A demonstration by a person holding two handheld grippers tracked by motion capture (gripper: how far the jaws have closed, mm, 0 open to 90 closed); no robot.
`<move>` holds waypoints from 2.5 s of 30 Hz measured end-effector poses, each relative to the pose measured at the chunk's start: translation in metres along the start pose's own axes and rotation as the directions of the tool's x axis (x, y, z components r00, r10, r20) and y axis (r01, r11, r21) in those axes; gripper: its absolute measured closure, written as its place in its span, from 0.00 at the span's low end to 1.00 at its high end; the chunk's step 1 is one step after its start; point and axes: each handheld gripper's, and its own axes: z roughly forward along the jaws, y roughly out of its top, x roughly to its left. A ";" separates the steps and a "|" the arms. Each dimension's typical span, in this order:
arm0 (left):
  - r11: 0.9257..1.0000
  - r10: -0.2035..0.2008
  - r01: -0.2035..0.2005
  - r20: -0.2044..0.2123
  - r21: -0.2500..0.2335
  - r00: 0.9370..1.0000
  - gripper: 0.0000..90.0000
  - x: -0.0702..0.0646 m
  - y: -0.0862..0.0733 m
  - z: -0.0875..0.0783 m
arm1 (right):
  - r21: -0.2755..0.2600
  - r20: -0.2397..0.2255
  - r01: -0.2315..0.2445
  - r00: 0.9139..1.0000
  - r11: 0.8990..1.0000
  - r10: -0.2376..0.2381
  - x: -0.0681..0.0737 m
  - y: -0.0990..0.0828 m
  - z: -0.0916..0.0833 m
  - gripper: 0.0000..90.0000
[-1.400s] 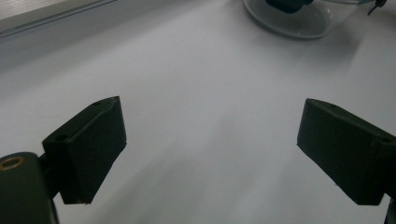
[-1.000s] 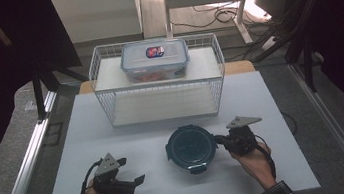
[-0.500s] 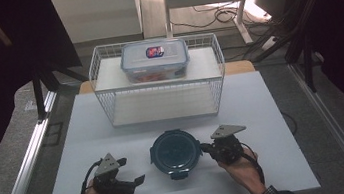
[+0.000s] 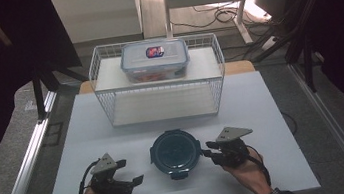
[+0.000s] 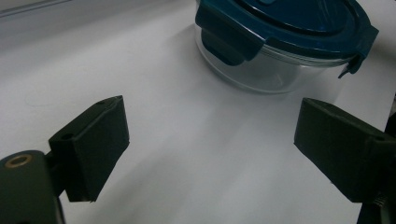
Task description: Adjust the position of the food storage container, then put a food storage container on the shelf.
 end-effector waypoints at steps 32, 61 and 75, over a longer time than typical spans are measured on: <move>0.999 -0.014 0.014 0.001 0.039 1.000 0.07 0.000 0.000 0.006 | 0.031 0.017 -0.005 1.000 0.999 0.004 -0.004 -0.025 0.000 0.04; 0.992 -0.099 0.082 0.180 0.098 0.979 0.07 0.007 0.066 0.057 | 0.135 -0.139 -0.070 0.986 0.988 0.089 -0.009 0.027 0.034 0.01; 0.961 -0.273 0.234 0.363 0.149 0.891 0.34 0.024 0.047 0.061 | 0.255 -0.342 -0.320 0.853 0.912 0.395 -0.037 0.010 0.045 0.34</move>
